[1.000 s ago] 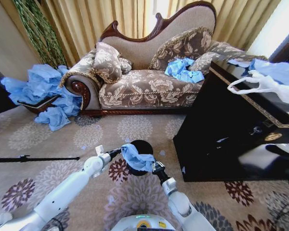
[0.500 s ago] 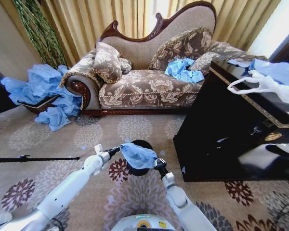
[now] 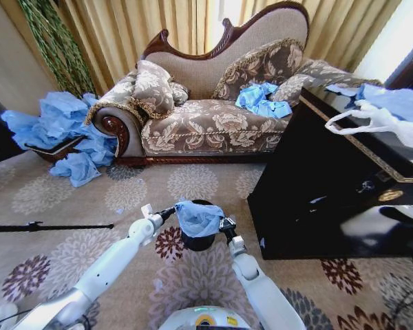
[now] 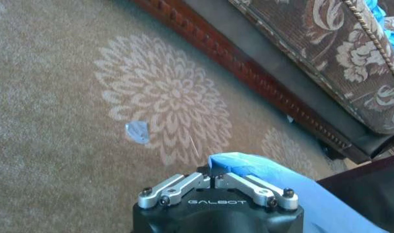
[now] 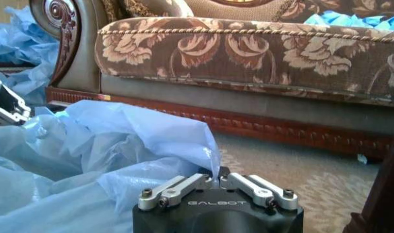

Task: Place a garbage bag over the trash bin.

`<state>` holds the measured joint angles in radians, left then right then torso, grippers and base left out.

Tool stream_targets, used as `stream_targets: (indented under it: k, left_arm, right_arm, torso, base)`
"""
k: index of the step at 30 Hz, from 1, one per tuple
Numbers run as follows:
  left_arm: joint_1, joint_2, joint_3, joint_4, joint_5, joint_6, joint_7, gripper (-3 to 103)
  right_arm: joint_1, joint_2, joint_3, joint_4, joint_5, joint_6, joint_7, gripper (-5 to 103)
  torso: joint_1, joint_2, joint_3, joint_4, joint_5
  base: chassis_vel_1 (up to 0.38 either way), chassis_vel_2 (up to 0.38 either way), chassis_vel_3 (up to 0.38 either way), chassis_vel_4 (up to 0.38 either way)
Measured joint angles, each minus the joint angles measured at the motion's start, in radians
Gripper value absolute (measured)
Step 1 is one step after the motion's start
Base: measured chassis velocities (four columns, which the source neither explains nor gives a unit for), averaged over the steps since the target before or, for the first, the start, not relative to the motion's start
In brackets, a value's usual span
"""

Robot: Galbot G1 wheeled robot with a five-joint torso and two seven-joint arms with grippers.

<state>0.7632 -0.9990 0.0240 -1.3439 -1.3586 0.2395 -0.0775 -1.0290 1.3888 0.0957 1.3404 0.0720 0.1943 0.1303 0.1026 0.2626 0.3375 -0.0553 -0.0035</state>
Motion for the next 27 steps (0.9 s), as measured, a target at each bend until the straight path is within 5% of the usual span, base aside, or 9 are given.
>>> stream_targets:
  k: [16,27]
  left_arm:
    - [-0.021,-0.028,-0.002,0.034,0.03,-0.003,0.015,0]
    - [-0.024,0.029,-0.004,-0.023,0.019,0.009,0.015,0]
  right_arm:
    - [0.101,0.036,0.028,-0.13,0.0,0.056,-0.055,0]
    - [0.127,0.009,0.027,-0.122,0.025,0.04,-0.078,0]
  torso:
    - [0.0,0.0,0.0,-0.0001,0.0]
    - [0.0,0.0,0.0,0.0003,0.0]
  base:
    - [0.0,0.0,0.0,0.0]
    - [0.0,0.0,0.0,0.0]
